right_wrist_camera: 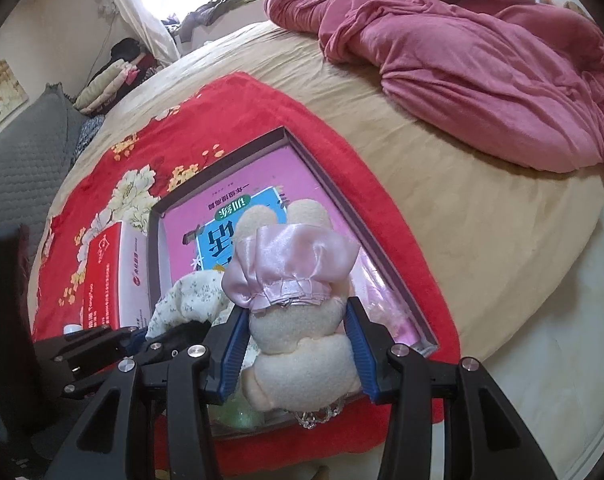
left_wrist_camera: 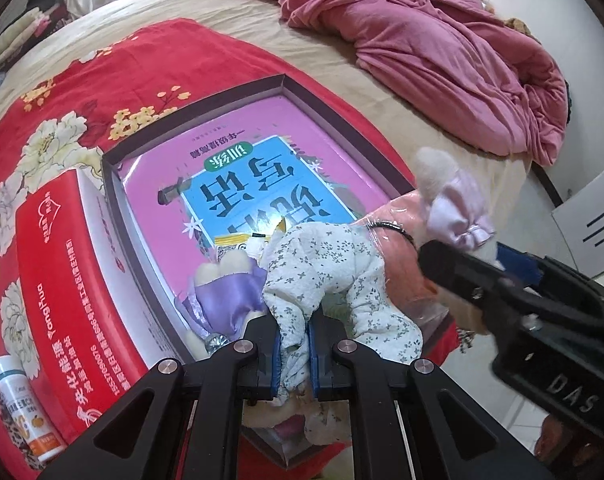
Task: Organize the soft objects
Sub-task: 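Lower the bunny into the tray and open the right tool while the left lowers the scrunchie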
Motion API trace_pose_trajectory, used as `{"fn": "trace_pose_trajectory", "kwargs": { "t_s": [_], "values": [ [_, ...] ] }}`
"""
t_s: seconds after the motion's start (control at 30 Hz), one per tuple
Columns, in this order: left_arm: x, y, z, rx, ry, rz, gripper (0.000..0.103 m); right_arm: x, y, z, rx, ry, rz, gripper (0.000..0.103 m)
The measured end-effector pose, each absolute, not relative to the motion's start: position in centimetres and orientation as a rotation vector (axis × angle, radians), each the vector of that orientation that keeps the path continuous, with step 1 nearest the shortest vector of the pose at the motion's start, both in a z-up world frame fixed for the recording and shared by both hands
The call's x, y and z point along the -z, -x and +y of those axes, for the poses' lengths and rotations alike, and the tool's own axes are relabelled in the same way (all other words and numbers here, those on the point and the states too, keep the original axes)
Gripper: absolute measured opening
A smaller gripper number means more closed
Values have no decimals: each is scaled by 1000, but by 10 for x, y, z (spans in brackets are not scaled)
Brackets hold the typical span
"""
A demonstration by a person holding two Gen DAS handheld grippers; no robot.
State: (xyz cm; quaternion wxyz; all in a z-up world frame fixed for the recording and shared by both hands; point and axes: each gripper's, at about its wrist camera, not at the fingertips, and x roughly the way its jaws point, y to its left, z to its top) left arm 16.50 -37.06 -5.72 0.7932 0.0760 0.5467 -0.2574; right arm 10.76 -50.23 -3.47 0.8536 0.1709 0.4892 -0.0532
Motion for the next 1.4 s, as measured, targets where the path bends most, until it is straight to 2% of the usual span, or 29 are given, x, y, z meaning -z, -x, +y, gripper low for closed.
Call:
{"fn": "trace_pose_trajectory", "kwargs": {
  "t_s": [0.77,1.1,1.2,1.4],
  "values": [
    [64,-170,-378,580,-173,1188,12,61,-146,-495,68,-320,1092,50],
    [64,-171,-379,576,-175,1192,12,59,-144,-493,66,-316,1085,54],
    [64,-170,-381,582,-181,1189,13,51,-139,-496,68,-325,1055,61],
    [62,-170,-383,586,-180,1185,13,38,-123,-514,113,-363,1017,62]
  ]
}}
